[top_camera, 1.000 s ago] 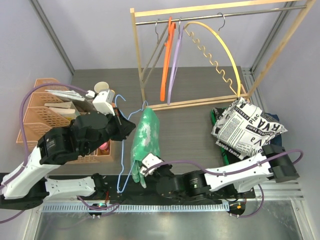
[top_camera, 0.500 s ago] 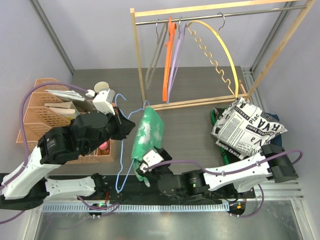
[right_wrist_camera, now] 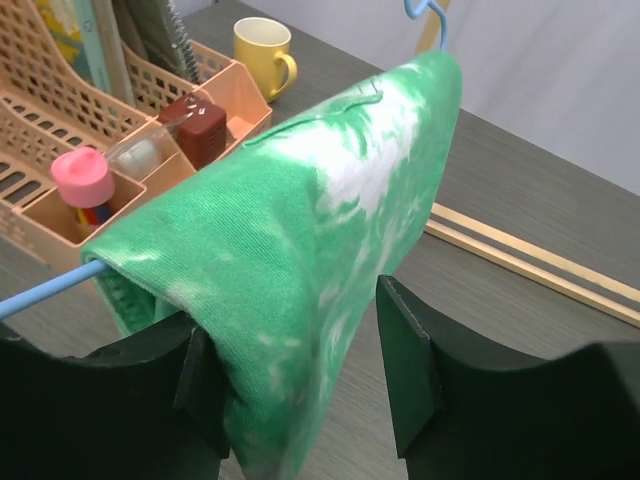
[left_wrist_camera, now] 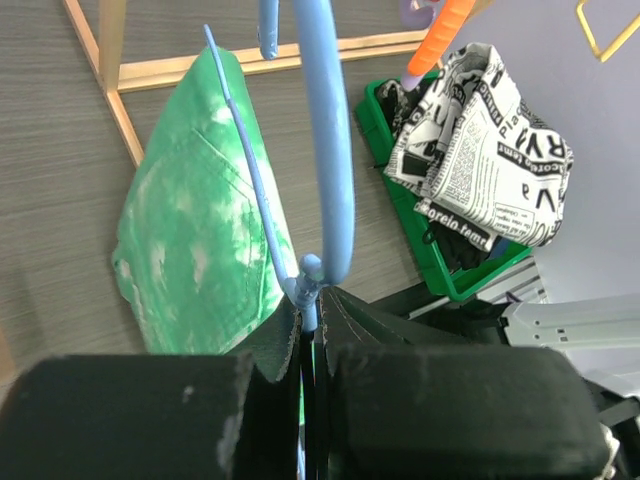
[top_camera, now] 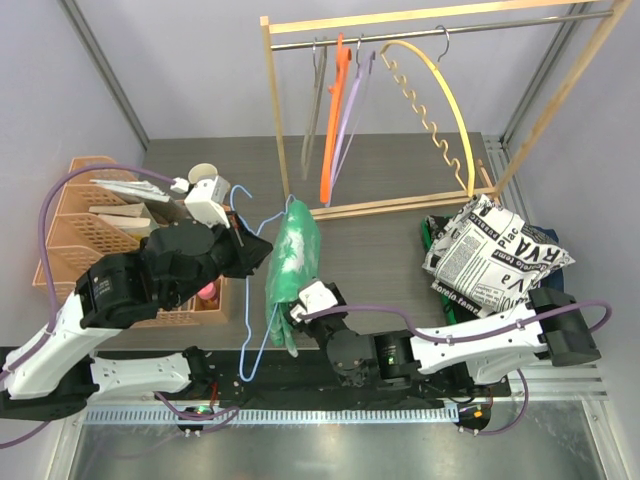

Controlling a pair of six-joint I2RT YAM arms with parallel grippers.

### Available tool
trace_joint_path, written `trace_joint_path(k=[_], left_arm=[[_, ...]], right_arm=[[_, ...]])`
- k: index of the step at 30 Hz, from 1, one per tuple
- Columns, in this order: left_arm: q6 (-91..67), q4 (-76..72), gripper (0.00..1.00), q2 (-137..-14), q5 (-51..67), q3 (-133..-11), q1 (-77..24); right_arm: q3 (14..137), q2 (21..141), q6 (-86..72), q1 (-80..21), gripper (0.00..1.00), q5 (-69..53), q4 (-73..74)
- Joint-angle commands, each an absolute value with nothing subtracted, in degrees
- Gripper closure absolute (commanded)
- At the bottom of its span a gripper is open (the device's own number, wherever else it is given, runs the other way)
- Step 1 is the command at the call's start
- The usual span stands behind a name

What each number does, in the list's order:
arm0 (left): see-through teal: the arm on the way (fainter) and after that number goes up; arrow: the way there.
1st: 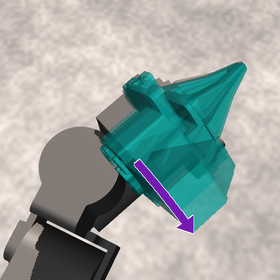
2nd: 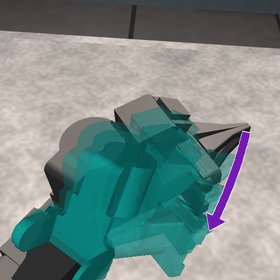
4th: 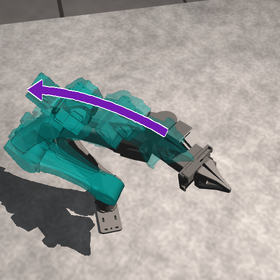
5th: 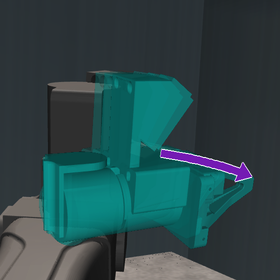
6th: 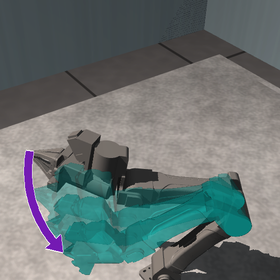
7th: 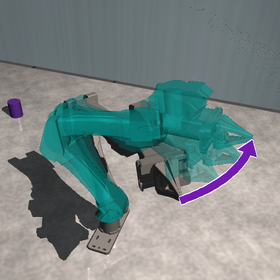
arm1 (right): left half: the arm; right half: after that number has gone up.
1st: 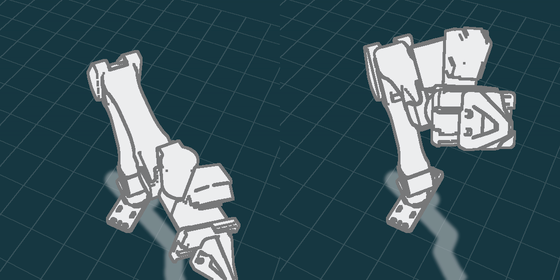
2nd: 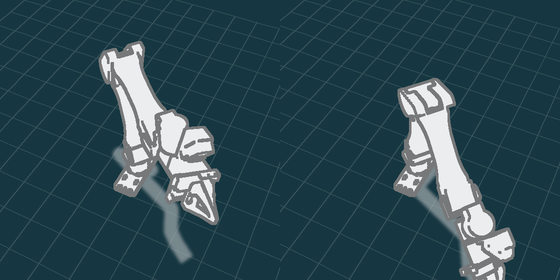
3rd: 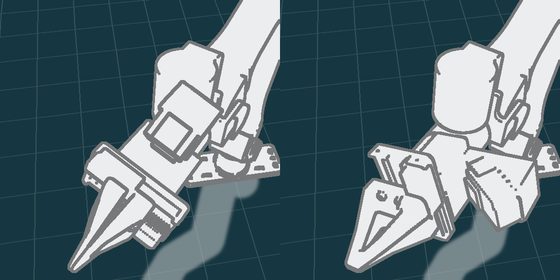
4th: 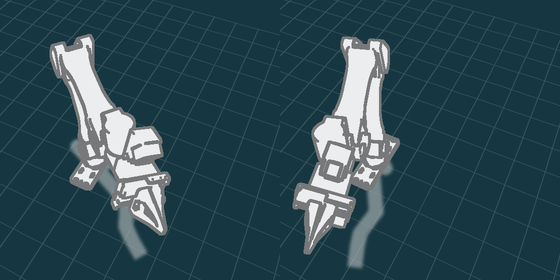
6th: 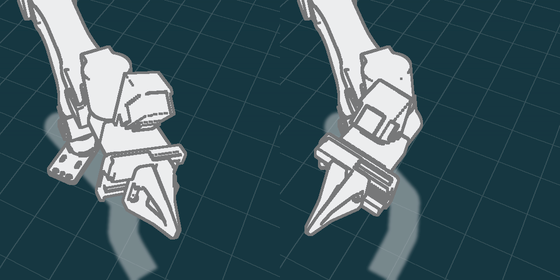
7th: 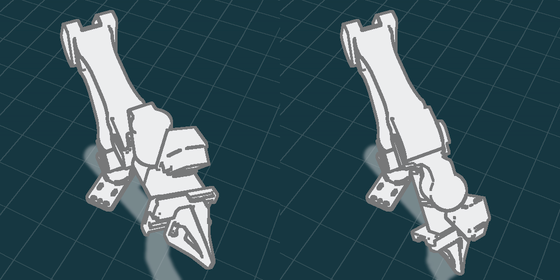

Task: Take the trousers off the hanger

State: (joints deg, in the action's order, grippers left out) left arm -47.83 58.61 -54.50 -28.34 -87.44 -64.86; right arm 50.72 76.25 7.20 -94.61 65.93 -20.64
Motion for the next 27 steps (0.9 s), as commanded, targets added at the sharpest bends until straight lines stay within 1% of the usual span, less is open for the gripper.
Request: trace_joint_path(k=[1,3,4,5,7,8,9,10,11,12,13,14,15,16,19,21,22,23,24,25,26,27], left_arm=[[-48.96,49.83,1.0,-53.0,-26.81,-89.65,-64.78],[-49.3,49.66,1.0,-53.0,-26.28,-89.47,-64.78],[-49.39,49.75,1.0,-52.91,-26.19,-89.3,-64.78],[-49.48,49.66,1.0,-52.91,-26.1,-89.12,-64.78],[-49.83,49.57,1.0,-52.82,-25.93,-88.95,-64.78],[-50.01,49.57,1.0,-52.74,-25.84,-88.77,-64.78],[-50.18,49.66,1.0,-52.56,-25.84,-88.77,-64.86],[-50.36,49.66,1.0,-52.56,-25.75,-88.68,-64.78],[-50.36,49.83,1.0,-52.3,-25.75,-88.59,-64.78],[-50.36,50.09,1.0,-52.12,-25.84,-88.42,-64.78],[-50.36,50.27,1.0,-52.03,-26.54,-88.42,-64.78],[-50.19,50.8,1.0,-51.86,-26.98,-88.24,-64.78],[-49.92,51.76,1.0,-51.77,-27.77,-88.33,-64.78],[-49.4,52.72,1.0,-51.68,-29.51,-88.16,-64.78],[-49.13,53.88,1.0,-50.45,-31.9,-86.23,-64.78],[-49.22,53.53,1.0,-49.23,-33.31,-83.16,-64.78],[-49.31,53.26,1.0,-49.13,-33.4,-82.45,-64.78],[-49.31,53.52,1.0,-49.22,-33.49,-81.83,-64.78],[-49.48,53.7,1.0,-49.83,-33.14,-81.04,-64.86],[-49.48,53.44,1.0,-50.09,-32.96,-80.51,-64.78],[-49.48,53.26,1.0,-50.45,-32.61,-80.07,-64.78],[-49.57,53.09,1.0,-50.62,-32.52,-79.63,-64.78]], right_arm=[[47.99,77.16,13.0,-92.55,0.4,69.97,-36.8],[47.81,79.78,17.38,-91.94,0.32,68.82,-43.02],[47.73,80.85,19.58,-91.85,0.31,68.73,-45.94],[47.64,81.99,25.34,-91.76,0.31,68.47,-53.28],[46.67,85.94,31.61,-91.76,0.36,68.03,-62.18],[46.32,87.78,38.08,-91.41,0.39,68.03,-73.1],[45.97,89.46,42.76,-91.23,0.48,68.55,-79.13],[45.97,93.65,47.33,-91.23,0.55,68.9,-85.8],[46.31,95.61,51.64,-91.14,0.64,69.43,-95.79],[48.41,96.67,55.94,-90.79,0.82,69.61,-95.71],[49.38,98.07,57.12,-90.88,0.87,69.44,-95.71],[50.26,98.26,58.43,-91.23,0.95,69.43,-95.63],[51.84,98.17,60.71,-92.01,0.99,69.52,-95.63],[52.81,98.0,62.04,-92.8,0.99,70.22,-95.45],[56.68,97.3,63.64,-93.77,0.99,72.77,-89.15],[57.3,93.79,59.27,-93.78,0.99,73.39,-77.4],[57.91,91.43,47.84,-93.43,0.99,73.39,-69.6],[60.53,86.36,36.68,-92.12,0.99,71.65,-45.33],[61.86,83.09,26.04,-90.8,0.99,68.06,-32.82],[62.74,80.53,9.14,-89.22,0.99,59.5,-24.0],[63.8,76.68,4.18,-86.25,0.99,57.33,-13.2],[63.11,75.16,2.65,-85.61,0.99,55.91,-12.49]])
